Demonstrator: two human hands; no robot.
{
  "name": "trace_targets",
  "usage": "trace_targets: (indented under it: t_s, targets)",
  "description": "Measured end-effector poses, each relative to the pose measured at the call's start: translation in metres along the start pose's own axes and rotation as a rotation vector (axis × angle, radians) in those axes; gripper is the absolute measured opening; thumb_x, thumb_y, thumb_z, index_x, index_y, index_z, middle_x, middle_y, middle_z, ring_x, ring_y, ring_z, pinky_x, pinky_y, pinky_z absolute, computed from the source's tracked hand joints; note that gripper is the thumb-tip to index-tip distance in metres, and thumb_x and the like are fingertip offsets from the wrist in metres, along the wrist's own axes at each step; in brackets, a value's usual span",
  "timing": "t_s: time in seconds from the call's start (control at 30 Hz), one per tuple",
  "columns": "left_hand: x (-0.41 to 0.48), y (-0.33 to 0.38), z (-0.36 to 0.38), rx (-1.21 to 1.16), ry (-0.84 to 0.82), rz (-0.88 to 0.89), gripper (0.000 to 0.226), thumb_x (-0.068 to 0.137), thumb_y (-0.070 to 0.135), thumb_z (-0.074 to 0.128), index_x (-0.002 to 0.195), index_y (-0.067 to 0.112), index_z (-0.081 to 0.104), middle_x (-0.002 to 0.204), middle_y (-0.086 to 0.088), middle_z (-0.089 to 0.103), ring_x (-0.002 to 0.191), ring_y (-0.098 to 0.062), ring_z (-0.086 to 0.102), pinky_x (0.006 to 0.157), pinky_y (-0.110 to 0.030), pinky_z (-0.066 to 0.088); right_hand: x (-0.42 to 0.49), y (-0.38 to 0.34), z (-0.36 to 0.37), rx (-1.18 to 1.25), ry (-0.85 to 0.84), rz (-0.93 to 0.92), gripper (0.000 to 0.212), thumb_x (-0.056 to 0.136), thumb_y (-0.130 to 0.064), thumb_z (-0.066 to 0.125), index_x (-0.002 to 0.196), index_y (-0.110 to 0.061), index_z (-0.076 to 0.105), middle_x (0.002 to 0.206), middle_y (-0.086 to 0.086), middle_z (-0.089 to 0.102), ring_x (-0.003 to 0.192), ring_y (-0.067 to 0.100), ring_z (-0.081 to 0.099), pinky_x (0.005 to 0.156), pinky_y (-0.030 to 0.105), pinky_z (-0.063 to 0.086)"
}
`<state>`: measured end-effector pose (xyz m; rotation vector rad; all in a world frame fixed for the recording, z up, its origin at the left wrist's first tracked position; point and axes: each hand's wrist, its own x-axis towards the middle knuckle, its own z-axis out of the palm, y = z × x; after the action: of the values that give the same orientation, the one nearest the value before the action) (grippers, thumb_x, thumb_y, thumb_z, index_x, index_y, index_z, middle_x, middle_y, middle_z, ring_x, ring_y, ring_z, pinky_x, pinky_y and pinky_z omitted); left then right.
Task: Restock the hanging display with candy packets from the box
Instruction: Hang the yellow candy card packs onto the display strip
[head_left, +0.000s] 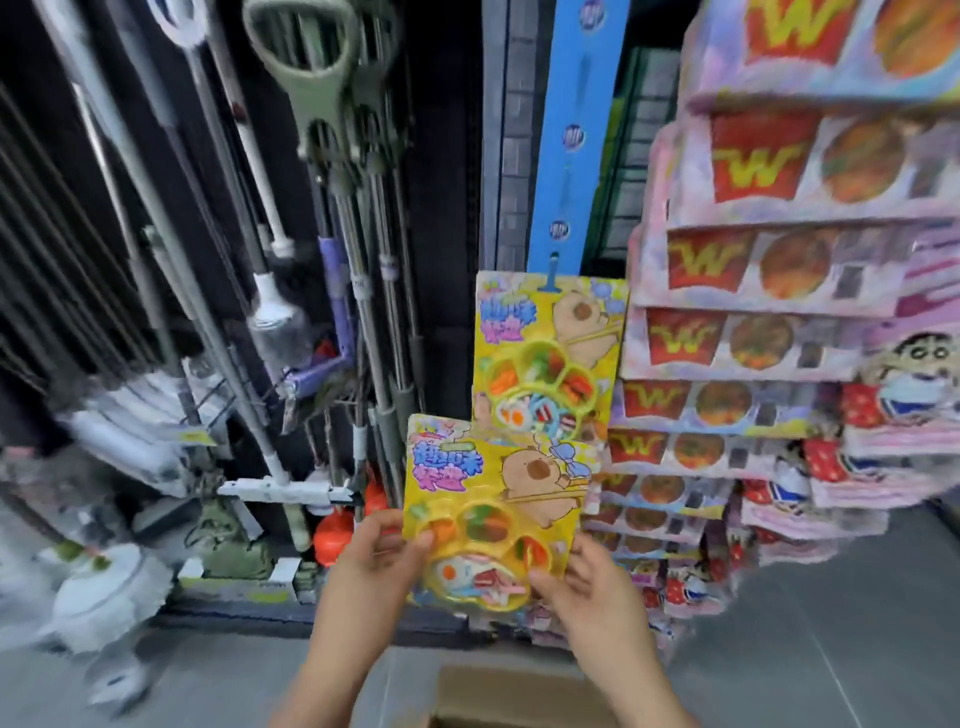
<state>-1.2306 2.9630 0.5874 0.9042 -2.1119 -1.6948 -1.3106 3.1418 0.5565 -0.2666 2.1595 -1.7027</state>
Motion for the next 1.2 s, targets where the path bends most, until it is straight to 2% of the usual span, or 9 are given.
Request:
trace_targets:
  t_s: [0.1, 0.3, 0.43, 0.5, 0.63, 0.87, 0.97, 1.1, 1.2]
  targets:
    - [-0.009, 0.036, 0.0, -0.019, -0.006, 0.053, 0.013, 0.089, 0.028, 0.064, 0.096, 0.036, 0.058, 0.092, 0.005, 0.066, 0.084, -0.008, 0.066, 0.058, -0.018, 0.041, 0.001, -0.04, -0.022, -0.006, -0.004, -0.058, 0.032, 0.082, -0.021, 0.07, 0.111, -0.029, 0.059, 0.106, -0.017, 0.067, 0.102, 0.001, 0.061, 0.088, 0.018, 0.049]
    - [-0.004, 0.09, 0.004, -0.035, 0.005, 0.162, 0.017, 0.088, 0.014, 0.066, 0.095, 0.029, 0.062, 0.085, -0.003, 0.064, 0.077, -0.019, 0.066, 0.077, -0.039, 0.054, 0.012, -0.092, -0.044, -0.006, 0.046, -0.15, 0.047, 0.083, -0.027, 0.07, 0.126, -0.018, 0.054, 0.123, -0.004, 0.063, 0.116, 0.013, 0.057, 0.103, 0.037, 0.045]
    - [0.009, 0.113, 0.002, -0.03, -0.002, 0.209, 0.017, 0.09, 0.019, 0.063, 0.1, 0.032, 0.059, 0.089, 0.005, 0.067, 0.078, -0.009, 0.066, 0.059, -0.016, 0.046, 0.026, -0.111, -0.048, 0.026, 0.07, -0.187, 0.027, 0.086, -0.02, 0.067, 0.108, -0.028, 0.054, 0.109, -0.018, 0.055, 0.113, 0.006, 0.049, 0.103, 0.034, 0.043]
    - [0.018, 0.123, -0.002, -0.015, -0.022, 0.232, 0.015, 0.091, 0.021, 0.062, 0.098, 0.034, 0.058, 0.089, 0.006, 0.069, 0.075, -0.005, 0.066, 0.053, -0.011, 0.042, 0.033, -0.117, -0.045, 0.031, 0.092, -0.205, 0.028, 0.086, -0.02, 0.066, 0.112, -0.028, 0.057, 0.113, -0.015, 0.059, 0.114, 0.007, 0.051, 0.102, 0.033, 0.043]
    - [0.045, 0.138, -0.011, -0.007, -0.081, 0.252, 0.013, 0.09, 0.024, 0.063, 0.098, 0.034, 0.06, 0.088, 0.006, 0.068, 0.07, 0.0, 0.065, 0.05, -0.01, 0.04, 0.048, -0.128, -0.033, 0.031, 0.207, -0.229, 0.054, 0.087, -0.026, 0.065, 0.137, -0.019, 0.047, 0.132, -0.004, 0.057, 0.122, 0.013, 0.051, 0.102, 0.031, 0.043]
    - [0.09, 0.151, -0.008, 0.012, -0.191, 0.299, 0.012, 0.09, 0.025, 0.063, 0.099, 0.032, 0.06, 0.091, 0.004, 0.067, 0.079, -0.009, 0.068, 0.061, -0.02, 0.048, 0.067, -0.141, -0.022, 0.053, 0.357, -0.257, 0.055, 0.089, -0.03, 0.062, 0.14, -0.021, 0.044, 0.137, -0.006, 0.052, 0.124, 0.013, 0.049, 0.101, 0.028, 0.041]
    - [0.099, 0.153, -0.005, 0.019, -0.213, 0.312, 0.012, 0.091, 0.027, 0.062, 0.102, 0.032, 0.059, 0.091, 0.006, 0.065, 0.078, -0.005, 0.065, 0.058, -0.019, 0.045, 0.07, -0.145, -0.02, 0.082, 0.396, -0.263, 0.041, 0.09, -0.025, 0.061, 0.129, -0.027, 0.052, 0.122, -0.018, 0.054, 0.119, 0.009, 0.052, 0.093, 0.018, 0.041]
    - [0.106, 0.154, -0.001, -0.01, -0.221, 0.301, 0.013, 0.091, 0.026, 0.061, 0.103, 0.031, 0.058, 0.091, 0.006, 0.064, 0.078, -0.004, 0.064, 0.057, -0.019, 0.044, 0.078, -0.144, -0.024, 0.092, 0.424, -0.27, 0.057, 0.089, -0.025, 0.062, 0.142, -0.016, 0.04, 0.125, -0.015, 0.049, 0.115, 0.006, 0.046, 0.096, 0.023, 0.039]
    - [0.108, 0.155, 0.004, -0.025, -0.219, 0.296, 0.015, 0.091, 0.025, 0.062, 0.105, 0.028, 0.059, 0.09, 0.005, 0.064, 0.078, -0.004, 0.064, 0.058, -0.019, 0.044, 0.084, -0.143, -0.029, 0.074, 0.404, -0.268, 0.048, 0.09, -0.023, 0.061, 0.135, -0.017, 0.048, 0.098, -0.031, 0.048, 0.108, 0.004, 0.049, 0.083, 0.011, 0.039]
